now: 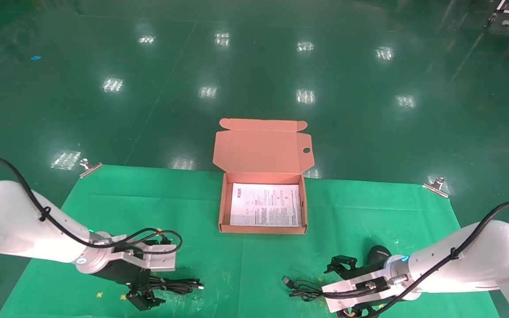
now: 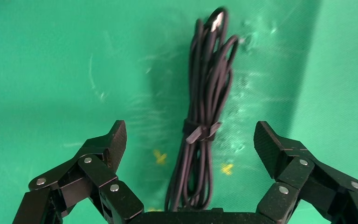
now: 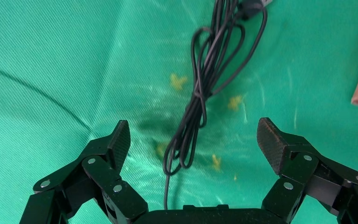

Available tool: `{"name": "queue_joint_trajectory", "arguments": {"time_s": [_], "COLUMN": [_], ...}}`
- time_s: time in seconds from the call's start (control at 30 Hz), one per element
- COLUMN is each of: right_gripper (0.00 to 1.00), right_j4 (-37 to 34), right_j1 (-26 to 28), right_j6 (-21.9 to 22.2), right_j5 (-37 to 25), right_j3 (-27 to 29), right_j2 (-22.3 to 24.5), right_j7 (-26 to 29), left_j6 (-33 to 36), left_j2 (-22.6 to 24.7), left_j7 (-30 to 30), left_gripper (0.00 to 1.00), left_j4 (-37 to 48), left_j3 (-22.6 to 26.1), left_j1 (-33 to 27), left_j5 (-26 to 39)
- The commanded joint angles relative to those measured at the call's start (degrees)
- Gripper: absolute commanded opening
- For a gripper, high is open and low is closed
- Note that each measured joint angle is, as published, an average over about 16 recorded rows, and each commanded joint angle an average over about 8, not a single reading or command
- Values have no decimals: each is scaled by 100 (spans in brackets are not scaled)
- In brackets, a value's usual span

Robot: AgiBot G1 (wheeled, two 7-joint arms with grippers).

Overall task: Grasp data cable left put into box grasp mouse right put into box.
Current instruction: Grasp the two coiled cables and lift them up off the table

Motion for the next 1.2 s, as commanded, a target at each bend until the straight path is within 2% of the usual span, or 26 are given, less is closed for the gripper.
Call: {"name": "queue_joint_trajectory", "arguments": {"time_s": [0.03, 0.07, 0.23, 0.27, 1.2], "right_gripper": [81, 69, 6, 0, 0], "right_j4": [-119, -165, -319, -332, -251], "right_j1": [6, 8, 12, 13, 4], "right_j6": [83, 122, 266, 276, 220], "right_j5": [-33, -45, -74, -76, -59], "right_j3": [-6, -6, 0, 0, 5], "right_j2": [-37, -53, -113, -118, -85], "right_j7": [-42, -49, -62, -64, -54], "left_j6": [-57, -82, -150, -156, -120], "left_j2": [71, 93, 172, 179, 136], "left_j7": [127, 170, 297, 304, 258], "left_gripper": [6, 0, 0, 0, 0], "left_j4": [199, 280, 550, 572, 437], "left_j3": [2, 0, -9, -10, -6], "left_j1": [-5, -3, -2, -2, -6], "left_j5": [7, 5, -6, -8, -8]}}
